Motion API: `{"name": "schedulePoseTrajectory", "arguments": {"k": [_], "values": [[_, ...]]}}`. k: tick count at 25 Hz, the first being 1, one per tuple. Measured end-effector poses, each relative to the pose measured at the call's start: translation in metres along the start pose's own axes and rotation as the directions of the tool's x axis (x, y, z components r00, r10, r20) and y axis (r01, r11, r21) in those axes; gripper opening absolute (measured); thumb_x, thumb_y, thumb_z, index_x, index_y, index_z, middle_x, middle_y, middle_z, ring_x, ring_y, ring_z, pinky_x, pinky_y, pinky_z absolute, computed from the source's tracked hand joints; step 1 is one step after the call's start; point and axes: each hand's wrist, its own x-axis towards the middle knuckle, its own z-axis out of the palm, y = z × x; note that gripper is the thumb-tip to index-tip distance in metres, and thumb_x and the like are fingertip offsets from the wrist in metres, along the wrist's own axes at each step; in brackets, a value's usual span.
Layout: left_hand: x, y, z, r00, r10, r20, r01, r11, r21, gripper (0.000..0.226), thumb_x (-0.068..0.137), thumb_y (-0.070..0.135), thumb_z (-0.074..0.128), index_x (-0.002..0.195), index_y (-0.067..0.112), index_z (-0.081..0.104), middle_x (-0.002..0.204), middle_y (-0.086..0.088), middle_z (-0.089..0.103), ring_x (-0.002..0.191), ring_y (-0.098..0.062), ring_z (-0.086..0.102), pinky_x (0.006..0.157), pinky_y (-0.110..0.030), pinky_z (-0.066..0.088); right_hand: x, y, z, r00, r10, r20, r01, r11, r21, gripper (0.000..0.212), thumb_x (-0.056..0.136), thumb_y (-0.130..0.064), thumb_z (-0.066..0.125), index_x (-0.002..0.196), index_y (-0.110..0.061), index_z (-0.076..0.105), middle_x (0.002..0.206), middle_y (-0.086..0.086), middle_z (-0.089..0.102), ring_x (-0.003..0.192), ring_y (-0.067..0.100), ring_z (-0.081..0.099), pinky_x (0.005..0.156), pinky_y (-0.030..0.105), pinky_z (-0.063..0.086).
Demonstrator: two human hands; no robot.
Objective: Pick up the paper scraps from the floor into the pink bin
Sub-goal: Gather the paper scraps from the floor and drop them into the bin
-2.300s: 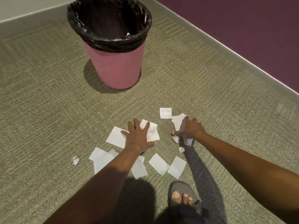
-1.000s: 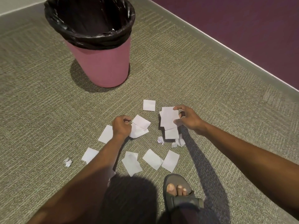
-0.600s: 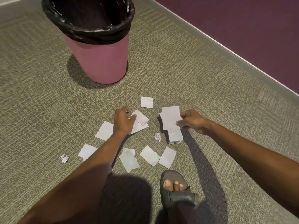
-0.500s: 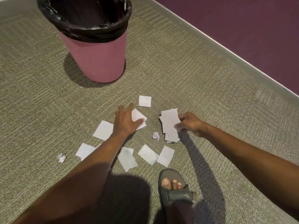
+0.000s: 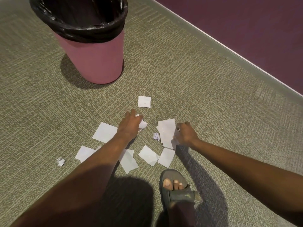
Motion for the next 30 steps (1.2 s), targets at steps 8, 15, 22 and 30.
{"name": "schedulePoseTrajectory", "arguments": {"k": [8, 15, 22, 30], "values": [[-0.007, -0.017, 0.006, 0.958, -0.282, -0.057, 0.221, 0.848, -0.482, 0.024, 0.075, 0.001, 0.08, 0.094, 0.003, 0.065, 0.121, -0.018, 0.047, 0.094, -0.031, 0.061, 0.077, -0.028, 0.049, 0.005, -0.02, 0.023, 1.0, -0.002, 0.019, -0.001, 0.99, 0.145, 0.019, 0.086, 0.0, 0.065, 0.081, -0.012, 0.051, 0.081, 0.001, 0.051, 0.069, 0.014, 0.048, 0.059, 0.029, 0.041], [-0.019, -0.026, -0.007, 0.937, -0.346, -0.035, 0.243, 0.723, -0.646, 0.022, 0.072, 0.001, 0.082, 0.09, 0.0, 0.07, 0.111, -0.019, 0.068, 0.1, -0.031, 0.064, 0.075, -0.028, 0.048, 0.008, -0.032, 0.019, 0.99, -0.117, 0.078, 0.092, 0.96, 0.265, 0.032, 0.081, 0.006, 0.066, 0.068, -0.016, 0.046, 0.072, -0.002, 0.046, 0.068, 0.014, 0.042, 0.058, 0.023, 0.036], [-0.041, -0.049, -0.134, 0.918, -0.387, -0.089, 0.072, 0.383, -0.921, 0.027, 0.064, 0.012, 0.088, 0.089, 0.011, 0.076, 0.102, -0.002, 0.072, 0.095, -0.018, 0.068, 0.072, -0.022, 0.052, 0.003, -0.092, -0.086, 0.971, -0.229, -0.067, 0.204, 0.648, 0.734, 0.019, 0.079, 0.004, 0.071, 0.095, -0.002, 0.063, 0.095, 0.016, 0.066, 0.081, 0.025, 0.062, 0.065, 0.031, 0.052], [-0.036, -0.095, -0.343, 0.739, -0.477, -0.476, -0.282, 0.422, -0.862, 0.028, 0.053, 0.008, 0.091, 0.076, 0.012, 0.076, 0.083, -0.009, 0.074, 0.071, -0.021, 0.075, 0.061, -0.024, 0.059, -0.005, -0.229, -0.233, 0.798, -0.334, -0.501, 0.602, 0.43, 0.673, 0.02, 0.08, 0.008, 0.065, 0.093, -0.005, 0.059, 0.099, 0.01, 0.069, 0.078, 0.022, 0.075, 0.053, 0.033, 0.06]]}}
